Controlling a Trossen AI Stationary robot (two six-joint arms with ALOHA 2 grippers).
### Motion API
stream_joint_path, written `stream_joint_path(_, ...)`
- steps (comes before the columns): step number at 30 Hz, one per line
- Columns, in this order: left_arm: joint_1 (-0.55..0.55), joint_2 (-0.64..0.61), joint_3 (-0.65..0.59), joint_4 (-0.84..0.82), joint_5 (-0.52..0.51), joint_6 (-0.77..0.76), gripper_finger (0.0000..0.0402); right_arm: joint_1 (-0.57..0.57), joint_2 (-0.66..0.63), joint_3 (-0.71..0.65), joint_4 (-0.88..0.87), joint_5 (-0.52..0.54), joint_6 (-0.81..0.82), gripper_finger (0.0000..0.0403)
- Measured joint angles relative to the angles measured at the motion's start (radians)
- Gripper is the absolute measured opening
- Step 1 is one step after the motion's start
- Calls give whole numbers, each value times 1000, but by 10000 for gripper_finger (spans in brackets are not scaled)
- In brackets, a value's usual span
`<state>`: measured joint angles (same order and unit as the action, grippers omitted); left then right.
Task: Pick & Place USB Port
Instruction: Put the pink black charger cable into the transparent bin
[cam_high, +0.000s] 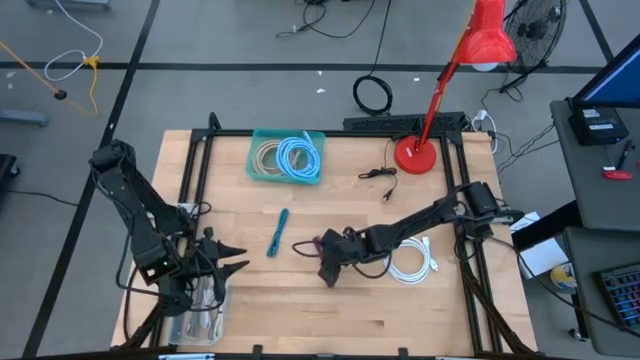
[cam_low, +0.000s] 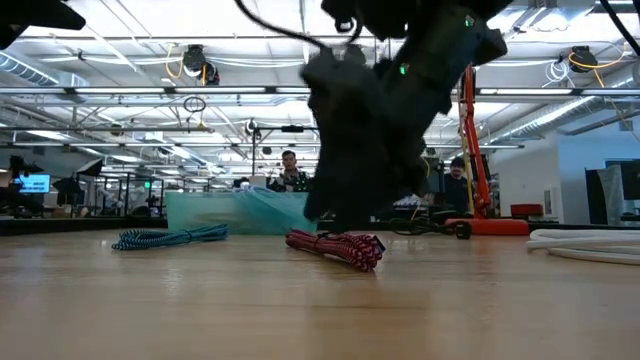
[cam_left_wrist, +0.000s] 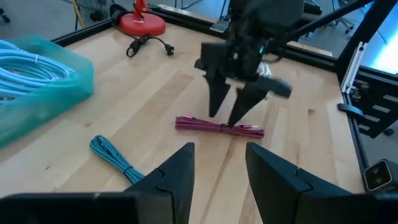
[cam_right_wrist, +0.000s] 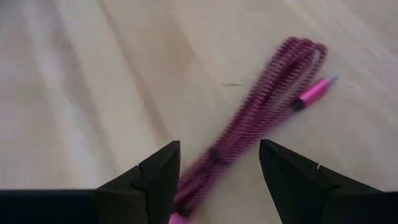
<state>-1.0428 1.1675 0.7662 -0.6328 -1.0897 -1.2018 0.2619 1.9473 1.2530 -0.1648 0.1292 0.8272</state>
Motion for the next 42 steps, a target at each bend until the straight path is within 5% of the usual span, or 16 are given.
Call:
stream_joint_path(12, 0, 0, 0, 7, 6, -7, 147, 12, 121, 3, 54, 1, 48, 199)
stream_joint_path(16, 0, 0, 0, 7, 13, -12, 147, 13, 137, 2, 41, 1, 47, 156)
stream_joint_path(23, 0, 0, -3, 7, 7, -8, 147, 13, 131, 1, 110, 2, -33, 20)
stream_joint_path(28, -5, 0, -6, 4, -119, -13, 147, 18, 104, -9, 280, 2, -158, 23)
stream_joint_path(32, -25, 3, -6, -3, -216, -3, 147, 8, 12, -6, 389, 91, -302, 9)
stream_joint_path(42, -29, 25, -73, -17, -227, 82, 147, 21, -289, -2, 561, 289, -688, 9)
